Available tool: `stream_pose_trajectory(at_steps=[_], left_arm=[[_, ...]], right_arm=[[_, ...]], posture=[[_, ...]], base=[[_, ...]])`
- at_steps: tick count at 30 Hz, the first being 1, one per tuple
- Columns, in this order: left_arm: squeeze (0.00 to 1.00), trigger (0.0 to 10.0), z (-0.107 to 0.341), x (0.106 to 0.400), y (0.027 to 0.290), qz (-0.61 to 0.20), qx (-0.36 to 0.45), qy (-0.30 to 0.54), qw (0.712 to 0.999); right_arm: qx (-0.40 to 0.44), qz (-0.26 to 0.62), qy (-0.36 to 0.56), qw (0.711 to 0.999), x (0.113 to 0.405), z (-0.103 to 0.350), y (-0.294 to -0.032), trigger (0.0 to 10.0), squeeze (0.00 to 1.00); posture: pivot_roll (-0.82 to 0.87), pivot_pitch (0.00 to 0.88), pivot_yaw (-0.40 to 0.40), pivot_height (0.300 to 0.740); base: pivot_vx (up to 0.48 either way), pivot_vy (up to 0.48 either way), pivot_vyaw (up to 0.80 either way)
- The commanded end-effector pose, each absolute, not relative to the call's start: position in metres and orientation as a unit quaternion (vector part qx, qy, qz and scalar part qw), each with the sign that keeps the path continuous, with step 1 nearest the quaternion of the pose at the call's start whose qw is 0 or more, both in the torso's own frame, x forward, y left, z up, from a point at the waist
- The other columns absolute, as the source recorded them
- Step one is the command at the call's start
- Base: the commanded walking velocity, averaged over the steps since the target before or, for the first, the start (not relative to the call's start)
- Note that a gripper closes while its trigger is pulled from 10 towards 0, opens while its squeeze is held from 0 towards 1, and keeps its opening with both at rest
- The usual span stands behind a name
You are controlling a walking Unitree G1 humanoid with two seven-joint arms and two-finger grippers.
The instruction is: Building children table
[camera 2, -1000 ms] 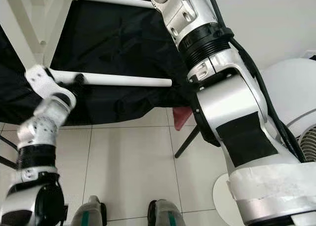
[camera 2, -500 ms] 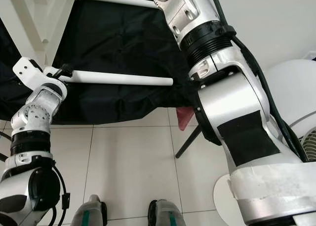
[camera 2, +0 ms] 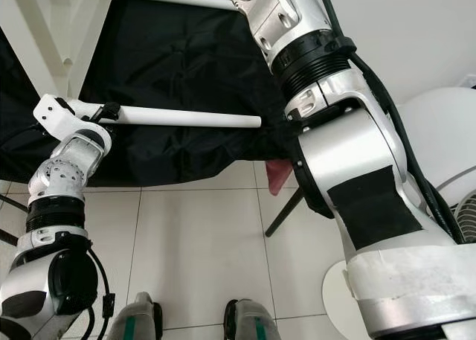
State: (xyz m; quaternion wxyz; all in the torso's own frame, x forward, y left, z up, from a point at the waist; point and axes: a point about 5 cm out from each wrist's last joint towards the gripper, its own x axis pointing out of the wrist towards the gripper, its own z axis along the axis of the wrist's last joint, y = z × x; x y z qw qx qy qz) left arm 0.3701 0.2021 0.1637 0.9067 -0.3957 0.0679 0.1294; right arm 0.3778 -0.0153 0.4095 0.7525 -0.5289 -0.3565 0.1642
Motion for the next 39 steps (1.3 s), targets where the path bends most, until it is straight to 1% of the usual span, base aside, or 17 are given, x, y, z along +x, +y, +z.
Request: stream_pose_trajectory(at_steps=[1, 2, 10, 18, 19, 21, 23, 24, 25, 31, 32, 33, 34, 39], left_arm=[[0.00, 10.0, 0.151, 0.371, 0.200, 0.146, -0.424, 0.087, 0.890], [0.00, 10.0, 0.154, 0.375, 0.202, 0.148, -0.434, 0.078, 0.885], [0.00, 10.0, 0.182, 0.392, 0.205, 0.133, -0.458, 0.037, 0.878], [0.00, 10.0, 0.189, 0.399, 0.203, 0.127, -0.473, 0.029, 0.871], [0.00, 10.0, 0.193, 0.402, 0.201, 0.124, -0.489, 0.024, 0.863], [0.00, 10.0, 0.193, 0.402, 0.201, 0.124, -0.489, 0.024, 0.863], [0.00, 10.0, 0.204, 0.406, 0.200, 0.118, -0.531, 0.004, 0.839], [0.00, 10.0, 0.204, 0.406, 0.200, 0.118, -0.531, 0.004, 0.839], [0.00, 10.0, 0.216, 0.410, 0.198, 0.108, -0.566, -0.020, 0.817], [0.00, 10.0, 0.224, 0.414, 0.191, 0.086, -0.576, -0.032, 0.812], [0.00, 2.2, 0.228, 0.415, 0.188, 0.077, -0.580, -0.037, 0.810], [0.00, 2.2, 0.228, 0.415, 0.188, 0.077, -0.580, -0.037, 0.810], [0.00, 0.0, 0.230, 0.416, 0.186, 0.068, -0.581, -0.042, 0.810], [0.00, 0.0, 0.231, 0.418, 0.181, 0.056, -0.589, -0.039, 0.805]], right_arm=[[-0.470, 0.119, -0.410, 0.772, 0.366, 0.447, -0.025, 10.0, 0.00], [-0.469, 0.118, -0.412, 0.772, 0.366, 0.449, -0.026, 10.0, 0.00], [-0.463, 0.116, -0.416, 0.774, 0.364, 0.452, -0.027, 10.0, 0.00], [-0.459, 0.110, -0.419, 0.775, 0.363, 0.455, -0.029, 10.0, 0.00], [-0.456, 0.105, -0.422, 0.776, 0.362, 0.457, -0.031, 10.0, 0.00], [-0.456, 0.105, -0.422, 0.776, 0.362, 0.457, -0.031, 10.0, 0.00], [-0.451, 0.100, -0.428, 0.777, 0.360, 0.461, -0.034, 10.0, 0.00], [-0.451, 0.100, -0.428, 0.777, 0.360, 0.461, -0.034, 10.0, 0.00], [-0.448, 0.097, -0.431, 0.777, 0.359, 0.463, -0.035, 10.0, 0.00], [-0.448, 0.096, -0.434, 0.776, 0.358, 0.466, -0.036, 10.0, 0.00], [-0.448, 0.096, -0.434, 0.776, 0.358, 0.466, -0.036, 10.0, 0.00], [-0.448, 0.096, -0.434, 0.776, 0.358, 0.466, -0.036, 10.0, 0.00], [-0.447, 0.096, -0.433, 0.776, 0.358, 0.466, -0.036, 10.0, 0.00], [-0.448, 0.095, -0.432, 0.777, 0.358, 0.467, -0.037, 10.0, 0.00]], posture=[[-0.04, 0.075, -0.030, 0.740], [-0.04, 0.076, -0.030, 0.740], [-0.06, 0.085, -0.026, 0.740], [-0.08, 0.100, -0.021, 0.740], [-0.09, 0.109, -0.016, 0.740], [-0.09, 0.109, -0.016, 0.740], [-0.09, 0.110, -0.014, 0.740], [-0.09, 0.110, -0.014, 0.740], [-0.09, 0.110, -0.015, 0.740], [-0.10, 0.112, -0.017, 0.740], [-0.10, 0.112, -0.019, 0.740], [-0.10, 0.112, -0.019, 0.740], [-0.10, 0.112, -0.019, 0.740], [-0.10, 0.113, -0.020, 0.740]], base=[[0.000, 0.000, 0.00], [0.000, 0.000, 0.00], [0.000, 0.000, 0.00], [0.000, 0.000, 0.00], [0.000, 0.000, 0.00], [0.000, 0.000, 0.00], [0.000, 0.000, 0.00], [0.000, 0.000, 0.00], [0.000, 0.000, 0.00], [0.000, 0.000, 0.00], [0.000, 0.000, 0.00], [0.000, 0.000, 0.00], [0.000, 0.000, 0.00], [0.000, 0.000, 0.00]])
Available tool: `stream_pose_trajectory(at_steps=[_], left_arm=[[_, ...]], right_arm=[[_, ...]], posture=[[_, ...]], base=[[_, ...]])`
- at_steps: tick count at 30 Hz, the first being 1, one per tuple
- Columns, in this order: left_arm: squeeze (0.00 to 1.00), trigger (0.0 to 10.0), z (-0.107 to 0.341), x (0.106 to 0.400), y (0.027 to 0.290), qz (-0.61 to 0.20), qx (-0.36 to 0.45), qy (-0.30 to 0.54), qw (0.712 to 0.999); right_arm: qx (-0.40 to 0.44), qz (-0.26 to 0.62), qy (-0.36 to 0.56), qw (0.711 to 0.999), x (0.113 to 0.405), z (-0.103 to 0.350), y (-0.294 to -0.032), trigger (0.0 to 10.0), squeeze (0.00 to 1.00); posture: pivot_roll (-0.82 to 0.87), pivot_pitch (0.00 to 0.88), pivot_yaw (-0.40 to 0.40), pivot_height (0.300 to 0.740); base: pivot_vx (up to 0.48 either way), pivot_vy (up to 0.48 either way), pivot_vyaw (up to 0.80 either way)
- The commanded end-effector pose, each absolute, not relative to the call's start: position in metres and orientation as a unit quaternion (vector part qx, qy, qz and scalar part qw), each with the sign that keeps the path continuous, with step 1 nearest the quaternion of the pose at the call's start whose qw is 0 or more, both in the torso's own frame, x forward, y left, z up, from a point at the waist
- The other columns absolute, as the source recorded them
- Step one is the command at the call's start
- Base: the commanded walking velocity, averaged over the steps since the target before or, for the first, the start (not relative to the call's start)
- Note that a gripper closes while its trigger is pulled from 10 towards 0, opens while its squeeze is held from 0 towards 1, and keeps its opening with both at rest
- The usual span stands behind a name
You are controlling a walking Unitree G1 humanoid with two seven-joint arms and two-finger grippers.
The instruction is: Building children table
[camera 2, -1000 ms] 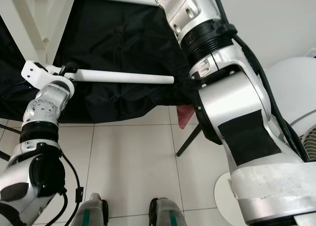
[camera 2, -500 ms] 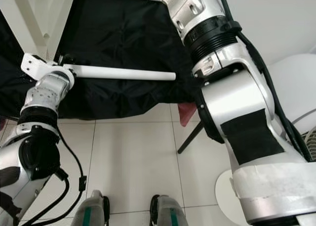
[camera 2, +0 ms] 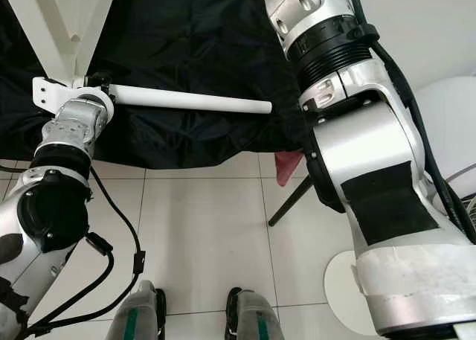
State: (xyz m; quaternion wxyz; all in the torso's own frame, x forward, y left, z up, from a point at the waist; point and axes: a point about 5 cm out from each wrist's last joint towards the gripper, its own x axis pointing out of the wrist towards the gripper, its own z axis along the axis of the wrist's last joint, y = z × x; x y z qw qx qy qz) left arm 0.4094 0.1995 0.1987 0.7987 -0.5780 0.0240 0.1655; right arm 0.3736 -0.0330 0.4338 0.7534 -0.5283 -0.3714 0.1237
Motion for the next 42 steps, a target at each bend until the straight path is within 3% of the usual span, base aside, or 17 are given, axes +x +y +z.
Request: stream_pose_trajectory(at_steps=[1, 12, 15, 19, 25, 42], left_arm=[[0.00, 0.0, 0.231, 0.418, 0.179, 0.054, -0.590, -0.038, 0.805], [0.00, 0.0, 0.234, 0.421, 0.174, 0.039, -0.596, -0.045, 0.800], [0.00, 0.0, 0.245, 0.421, 0.184, 0.042, -0.591, -0.064, 0.803], [0.00, 0.0, 0.282, 0.418, 0.211, 0.034, -0.559, -0.132, 0.818], [0.00, 0.0, 0.320, 0.413, 0.226, 0.014, -0.542, -0.189, 0.819], [0.00, 0.0, 0.425, 0.390, 0.225, -0.069, -0.490, -0.309, 0.812]], right_arm=[[-0.449, 0.094, -0.431, 0.777, 0.358, 0.468, -0.037, 10.0, 0.00], [-0.448, 0.095, -0.434, 0.776, 0.357, 0.469, -0.037, 10.0, 0.00], [-0.443, 0.094, -0.443, 0.774, 0.355, 0.473, -0.037, 10.0, 0.00], [-0.434, 0.082, -0.465, 0.767, 0.346, 0.489, -0.044, 10.0, 0.00], [-0.432, 0.065, -0.484, 0.758, 0.338, 0.502, -0.053, 10.0, 0.00], [-0.404, 0.052, -0.536, 0.740, 0.317, 0.521, -0.057, 10.0, 0.00]], posture=[[-0.11, 0.114, -0.019, 0.740], [-0.11, 0.121, -0.027, 0.740], [-0.11, 0.122, -0.027, 0.740], [-0.10, 0.118, -0.026, 0.740], [-0.09, 0.102, -0.029, 0.740], [-0.09, 0.052, -0.020, 0.740]], base=[[0.000, 0.000, 0.00], [0.000, 0.000, 0.00], [0.000, 0.000, 0.00], [0.000, 0.000, 0.00], [0.000, 0.000, 0.00], [0.000, 0.000, 0.00]])
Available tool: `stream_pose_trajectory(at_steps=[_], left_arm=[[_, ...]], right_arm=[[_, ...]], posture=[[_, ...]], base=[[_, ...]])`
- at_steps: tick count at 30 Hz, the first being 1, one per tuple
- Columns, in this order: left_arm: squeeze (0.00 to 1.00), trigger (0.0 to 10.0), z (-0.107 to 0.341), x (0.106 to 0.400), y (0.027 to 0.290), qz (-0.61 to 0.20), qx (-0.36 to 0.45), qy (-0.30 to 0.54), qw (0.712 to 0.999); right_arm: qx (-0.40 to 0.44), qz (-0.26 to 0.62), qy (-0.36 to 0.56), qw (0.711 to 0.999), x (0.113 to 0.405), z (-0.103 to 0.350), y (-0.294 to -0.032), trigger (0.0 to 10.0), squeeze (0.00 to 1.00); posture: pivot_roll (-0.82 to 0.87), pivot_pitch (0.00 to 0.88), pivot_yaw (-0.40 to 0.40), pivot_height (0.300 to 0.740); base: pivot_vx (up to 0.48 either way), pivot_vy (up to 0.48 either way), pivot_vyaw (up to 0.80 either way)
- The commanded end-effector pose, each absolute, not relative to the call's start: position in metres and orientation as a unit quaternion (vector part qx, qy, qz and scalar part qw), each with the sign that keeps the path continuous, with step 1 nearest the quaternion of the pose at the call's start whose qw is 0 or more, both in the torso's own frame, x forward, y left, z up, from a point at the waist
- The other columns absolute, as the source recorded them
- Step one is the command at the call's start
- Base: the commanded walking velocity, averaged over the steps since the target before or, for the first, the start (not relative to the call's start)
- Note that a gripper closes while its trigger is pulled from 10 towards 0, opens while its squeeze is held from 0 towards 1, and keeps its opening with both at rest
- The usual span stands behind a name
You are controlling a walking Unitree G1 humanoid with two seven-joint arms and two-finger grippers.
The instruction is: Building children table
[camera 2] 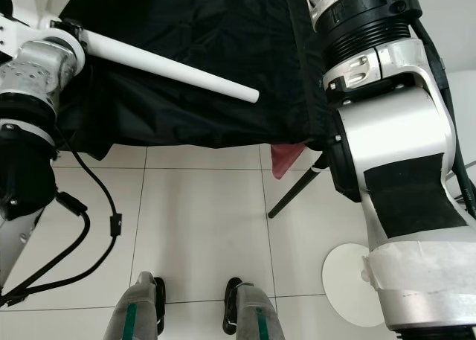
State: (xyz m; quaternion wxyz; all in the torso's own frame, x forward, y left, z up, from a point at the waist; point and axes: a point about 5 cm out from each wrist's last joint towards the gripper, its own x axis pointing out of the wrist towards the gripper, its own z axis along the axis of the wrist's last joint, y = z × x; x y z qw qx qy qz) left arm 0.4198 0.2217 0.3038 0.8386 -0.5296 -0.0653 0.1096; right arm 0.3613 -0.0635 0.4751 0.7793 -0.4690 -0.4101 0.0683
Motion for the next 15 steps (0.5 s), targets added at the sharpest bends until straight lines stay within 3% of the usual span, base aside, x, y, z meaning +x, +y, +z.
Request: stream_pose_trajectory(at_steps=[1, 10, 15], left_arm=[[0.00, 0.0, 0.427, 0.389, 0.224, -0.069, -0.486, -0.310, 0.815], [0.00, 0.0, 0.464, 0.374, 0.224, -0.089, -0.445, -0.354, 0.818], [0.00, 0.0, 0.488, 0.361, 0.217, -0.119, -0.414, -0.388, 0.815]], right_arm=[[-0.402, 0.052, -0.537, 0.740, 0.317, 0.521, -0.057, 10.0, 0.00], [-0.375, 0.049, -0.549, 0.746, 0.315, 0.524, -0.059, 10.0, 0.00], [-0.363, 0.027, -0.534, 0.763, 0.321, 0.518, -0.069, 10.0, 0.00]], posture=[[-0.09, 0.051, -0.020, 0.740], [-0.07, 0.054, -0.024, 0.740], [-0.06, 0.055, -0.023, 0.740]], base=[[0.000, 0.000, 0.00], [0.000, 0.000, 0.00], [0.000, 0.000, 0.00]])
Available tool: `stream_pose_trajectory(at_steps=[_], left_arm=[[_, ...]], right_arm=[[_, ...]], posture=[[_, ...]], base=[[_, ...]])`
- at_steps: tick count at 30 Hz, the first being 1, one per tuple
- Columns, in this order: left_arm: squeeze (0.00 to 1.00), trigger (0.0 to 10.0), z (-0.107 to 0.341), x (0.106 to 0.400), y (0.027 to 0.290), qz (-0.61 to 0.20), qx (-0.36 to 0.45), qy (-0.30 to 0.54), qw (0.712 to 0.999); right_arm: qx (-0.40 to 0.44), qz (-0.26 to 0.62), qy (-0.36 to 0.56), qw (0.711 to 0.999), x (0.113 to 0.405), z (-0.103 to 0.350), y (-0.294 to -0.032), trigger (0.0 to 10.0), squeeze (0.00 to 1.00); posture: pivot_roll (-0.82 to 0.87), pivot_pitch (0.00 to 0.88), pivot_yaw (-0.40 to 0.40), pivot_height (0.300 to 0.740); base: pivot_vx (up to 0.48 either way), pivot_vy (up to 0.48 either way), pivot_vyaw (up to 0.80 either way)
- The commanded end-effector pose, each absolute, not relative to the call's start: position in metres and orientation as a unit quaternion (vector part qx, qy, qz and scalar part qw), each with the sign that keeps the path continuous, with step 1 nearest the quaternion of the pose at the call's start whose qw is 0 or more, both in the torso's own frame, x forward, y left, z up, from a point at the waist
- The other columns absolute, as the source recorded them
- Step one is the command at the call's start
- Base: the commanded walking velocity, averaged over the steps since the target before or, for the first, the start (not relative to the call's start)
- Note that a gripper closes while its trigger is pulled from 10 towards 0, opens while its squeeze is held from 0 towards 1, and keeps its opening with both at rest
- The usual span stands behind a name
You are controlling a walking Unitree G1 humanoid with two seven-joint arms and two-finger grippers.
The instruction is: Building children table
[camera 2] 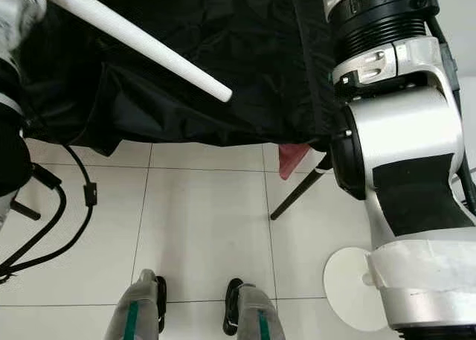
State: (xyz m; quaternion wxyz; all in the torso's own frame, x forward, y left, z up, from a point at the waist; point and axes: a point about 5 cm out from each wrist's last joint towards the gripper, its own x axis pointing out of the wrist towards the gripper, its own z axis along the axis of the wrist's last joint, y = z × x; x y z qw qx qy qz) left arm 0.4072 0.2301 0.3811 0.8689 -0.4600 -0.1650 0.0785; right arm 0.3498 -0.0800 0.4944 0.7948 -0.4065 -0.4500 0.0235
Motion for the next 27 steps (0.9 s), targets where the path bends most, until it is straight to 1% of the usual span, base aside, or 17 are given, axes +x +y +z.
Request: stream_pose_trajectory(at_steps=[1, 8, 10, 11, 13, 15, 18, 20, 22, 23, 24, 26, 27], left_arm=[[0.00, 0.0, 0.488, 0.361, 0.217, -0.119, -0.414, -0.388, 0.815], [0.00, 0.0, 0.500, 0.351, 0.207, -0.142, -0.393, -0.403, 0.814], [0.00, 0.0, 0.506, 0.346, 0.201, -0.153, -0.378, -0.414, 0.814], [0.00, 0.0, 0.506, 0.346, 0.201, -0.153, -0.378, -0.414, 0.814], [0.00, 0.0, 0.509, 0.343, 0.195, -0.163, -0.366, -0.421, 0.813], [0.00, 0.0, 0.509, 0.343, 0.195, -0.163, -0.366, -0.421, 0.813], [0.00, 0.0, 0.511, 0.338, 0.185, -0.182, -0.345, -0.426, 0.817], [0.00, 0.0, 0.512, 0.337, 0.180, -0.191, -0.339, -0.425, 0.817], [0.00, 0.0, 0.512, 0.337, 0.180, -0.191, -0.339, -0.425, 0.817], [0.00, 0.0, 0.512, 0.333, 0.174, -0.203, -0.338, -0.424, 0.815], [0.00, 0.0, 0.512, 0.331, 0.172, -0.209, -0.337, -0.424, 0.814], [0.00, 0.0, 0.512, 0.326, 0.169, -0.216, -0.333, -0.430, 0.811], [0.00, 0.0, 0.512, 0.326, 0.169, -0.216, -0.333, -0.430, 0.811]], right_arm=[[-0.363, 0.027, -0.534, 0.763, 0.321, 0.518, -0.069, 10.0, 0.00], [-0.370, 0.011, -0.502, 0.781, 0.329, 0.501, -0.081, 10.0, 0.00], [-0.381, 0.011, -0.451, 0.807, 0.342, 0.476, -0.091, 10.0, 0.00], [-0.381, 0.011, -0.451, 0.807, 0.342, 0.476, -0.091, 10.0, 0.00], [-0.386, 0.011, -0.401, 0.831, 0.354, 0.453, -0.100, 10.0, 0.00], [-0.386, 0.011, -0.401, 0.831, 0.354, 0.453, -0.100, 10.0, 0.00], [-0.401, 0.014, -0.325, 0.856, 0.369, 0.411, -0.111, 10.0, 0.00], [-0.411, 0.007, -0.288, 0.865, 0.376, 0.389, -0.118, 10.0, 0.00], [-0.411, 0.007, -0.288, 0.865, 0.376, 0.389, -0.118, 10.0, 0.00], [-0.411, 0.005, -0.233, 0.882, 0.385, 0.352, -0.126, 10.0, 0.00], [-0.416, 0.006, -0.214, 0.884, 0.388, 0.340, -0.128, 10.0, 0.00], [-0.411, 0.026, -0.185, 0.892, 0.392, 0.315, -0.124, 10.0, 0.00], [-0.411, 0.026, -0.185, 0.892, 0.392, 0.315, -0.124, 10.0, 0.00]], posture=[[-0.06, 0.055, -0.023, 0.740], [-0.06, 0.055, -0.018, 0.740], [-0.06, 0.056, -0.017, 0.740], [-0.06, 0.056, -0.017, 0.740], [-0.06, 0.056, -0.017, 0.740], [-0.06, 0.056, -0.017, 0.740], [-0.06, 0.056, -0.017, 0.740], [-0.06, 0.056, -0.017, 0.740], [-0.06, 0.056, -0.017, 0.740], [-0.04, 0.052, -0.023, 0.740], [-0.04, 0.052, -0.023, 0.740], [-0.04, 0.049, -0.023, 0.740], [-0.04, 0.049, -0.023, 0.740]], base=[[0.000, 0.000, 0.00], [0.000, 0.000, 0.00], [0.000, 0.000, 0.00], [0.000, 0.000, 0.00], [0.000, 0.000, 0.00], [0.000, 0.000, 0.00], [0.000, 0.000, 0.00], [0.000, 0.000, 0.00], [0.000, 0.000, 0.00], [0.000, 0.000, 0.00], [0.000, 0.000, 0.00], [0.000, 0.000, 0.00], [0.000, 0.000, 0.00]])
